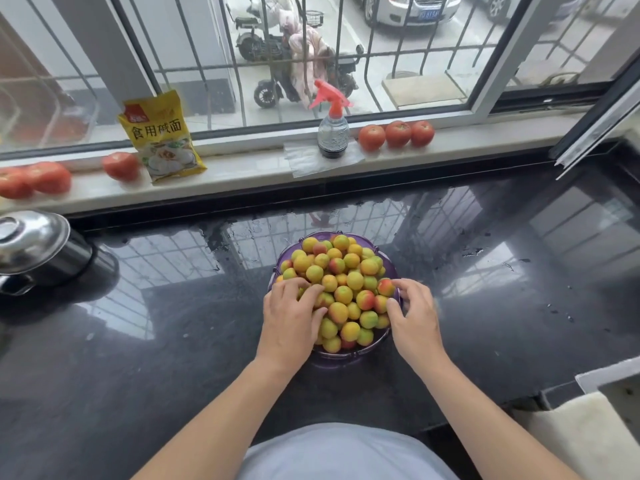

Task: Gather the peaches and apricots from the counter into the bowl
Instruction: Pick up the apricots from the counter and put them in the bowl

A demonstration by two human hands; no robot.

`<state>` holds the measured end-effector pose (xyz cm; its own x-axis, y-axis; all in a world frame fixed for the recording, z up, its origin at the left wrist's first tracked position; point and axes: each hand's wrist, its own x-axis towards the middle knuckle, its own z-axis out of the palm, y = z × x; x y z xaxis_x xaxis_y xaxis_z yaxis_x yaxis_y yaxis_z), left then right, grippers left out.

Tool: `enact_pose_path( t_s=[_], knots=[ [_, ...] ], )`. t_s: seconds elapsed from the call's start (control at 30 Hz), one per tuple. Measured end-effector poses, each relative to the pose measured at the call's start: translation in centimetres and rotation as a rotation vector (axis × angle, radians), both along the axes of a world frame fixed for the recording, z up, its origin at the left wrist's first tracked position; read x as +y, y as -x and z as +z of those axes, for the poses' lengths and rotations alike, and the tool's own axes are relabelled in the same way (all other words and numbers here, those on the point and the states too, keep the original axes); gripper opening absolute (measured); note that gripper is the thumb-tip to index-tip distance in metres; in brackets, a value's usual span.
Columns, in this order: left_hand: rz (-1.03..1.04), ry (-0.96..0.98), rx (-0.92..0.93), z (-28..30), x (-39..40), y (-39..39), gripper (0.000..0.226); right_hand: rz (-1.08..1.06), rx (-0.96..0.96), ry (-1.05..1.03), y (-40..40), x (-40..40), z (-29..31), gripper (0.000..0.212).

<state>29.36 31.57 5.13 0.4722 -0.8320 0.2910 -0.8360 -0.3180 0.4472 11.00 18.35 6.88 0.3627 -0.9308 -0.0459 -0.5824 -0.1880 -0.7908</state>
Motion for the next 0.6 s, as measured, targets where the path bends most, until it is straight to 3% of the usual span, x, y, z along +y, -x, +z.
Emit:
enact_pose_path(
  t_s=[0.13, 0.27, 0.37, 0.5, 0.6],
  knots=[
    [0.075, 0.105, 0.113, 0.1, 1.2, -1.0, 0.033, -0.005, 0.002, -0.007, 0.2, 0.2, -0.1, 0.026],
    [0.314, -0.020, 0.332, 0.0, 1.6, -2.5, 0.038, -0.006, 0.023, -0.007, 0.0, 0.4, -0.3, 0.025],
    [0.312, -0.018, 0.392, -0.3, 1.6, -3.0, 0.038, -0.004, 0.003, -0.002, -0.1, 0.5, 0.0, 0.025],
    [0.260, -0.053, 0.629, -0.3, 1.5, -3.6, 0.054, -0.014, -0.028, -0.029, 0.2, 0.4, 0.1, 0.028],
    [0.164, -0.219, 0.528, -0.7, 1.9, -3.1, 0.062, -0.013, 0.007, -0.028, 0.6, 0.5, -0.3, 0.030]
  ],
)
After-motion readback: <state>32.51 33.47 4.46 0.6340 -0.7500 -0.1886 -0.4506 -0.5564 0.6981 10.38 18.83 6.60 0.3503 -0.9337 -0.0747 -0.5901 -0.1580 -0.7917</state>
